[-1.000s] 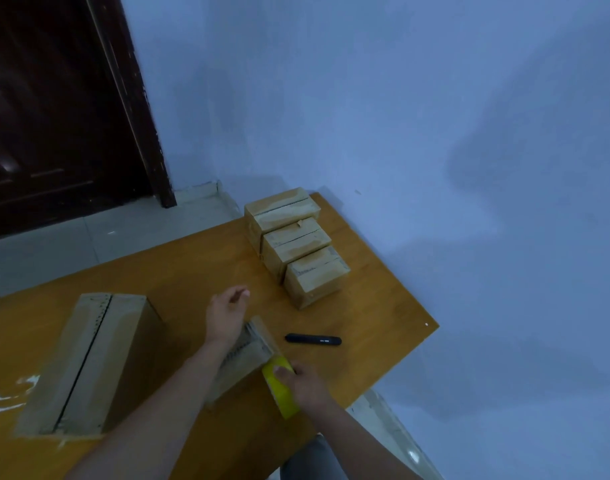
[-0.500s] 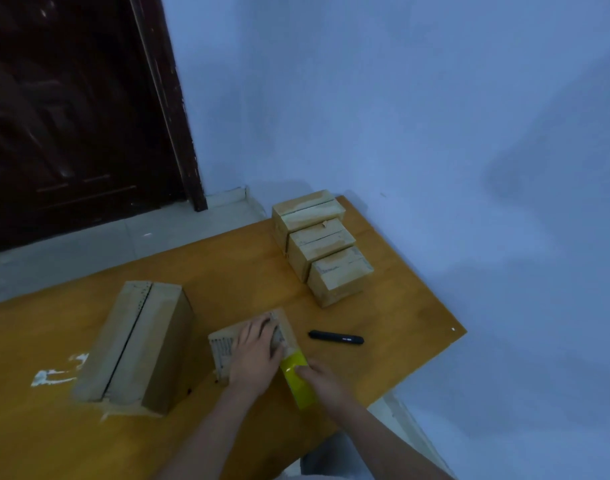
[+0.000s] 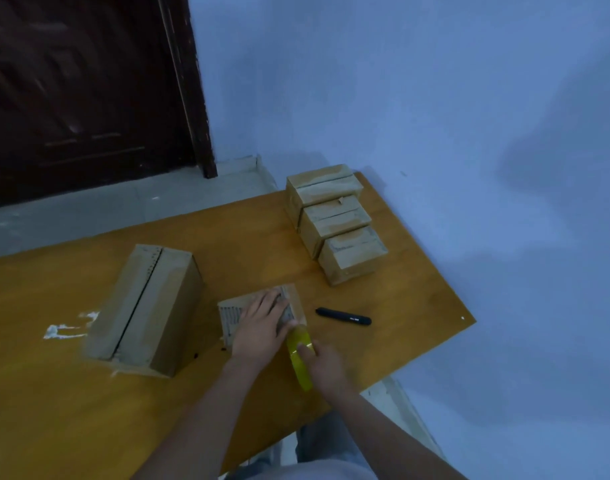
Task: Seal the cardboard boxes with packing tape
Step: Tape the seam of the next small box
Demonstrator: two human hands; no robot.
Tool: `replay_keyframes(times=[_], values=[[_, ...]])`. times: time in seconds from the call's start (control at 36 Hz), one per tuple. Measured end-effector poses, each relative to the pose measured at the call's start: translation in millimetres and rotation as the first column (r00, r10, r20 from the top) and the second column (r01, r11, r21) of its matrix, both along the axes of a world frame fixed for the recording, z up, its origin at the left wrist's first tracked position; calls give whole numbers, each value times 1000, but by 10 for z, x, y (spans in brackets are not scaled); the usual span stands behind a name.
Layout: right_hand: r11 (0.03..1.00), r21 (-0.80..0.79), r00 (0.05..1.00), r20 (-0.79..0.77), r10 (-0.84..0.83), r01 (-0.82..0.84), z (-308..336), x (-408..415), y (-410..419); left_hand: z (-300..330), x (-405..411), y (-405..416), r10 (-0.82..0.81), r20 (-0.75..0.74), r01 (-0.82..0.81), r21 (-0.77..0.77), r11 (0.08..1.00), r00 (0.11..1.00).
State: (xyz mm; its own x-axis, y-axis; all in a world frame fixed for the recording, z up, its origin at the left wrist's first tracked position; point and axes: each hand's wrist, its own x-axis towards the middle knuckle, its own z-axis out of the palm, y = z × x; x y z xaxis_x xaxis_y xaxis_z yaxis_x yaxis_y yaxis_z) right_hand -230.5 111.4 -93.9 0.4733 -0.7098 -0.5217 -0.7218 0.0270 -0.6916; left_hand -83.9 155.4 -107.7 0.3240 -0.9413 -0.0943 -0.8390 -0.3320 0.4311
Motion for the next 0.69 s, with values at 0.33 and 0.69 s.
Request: replay_keyframes(times=[0.33, 0.69], values=[[987, 122, 970, 208, -125, 101, -21, -135, -107, 12, -132, 51, -26, 144, 4, 150, 989, 989], [783, -448, 792, -604, 90, -431, -523, -263, -1007, -1, -135, 45, -15, 152, -10, 163, 987, 988]])
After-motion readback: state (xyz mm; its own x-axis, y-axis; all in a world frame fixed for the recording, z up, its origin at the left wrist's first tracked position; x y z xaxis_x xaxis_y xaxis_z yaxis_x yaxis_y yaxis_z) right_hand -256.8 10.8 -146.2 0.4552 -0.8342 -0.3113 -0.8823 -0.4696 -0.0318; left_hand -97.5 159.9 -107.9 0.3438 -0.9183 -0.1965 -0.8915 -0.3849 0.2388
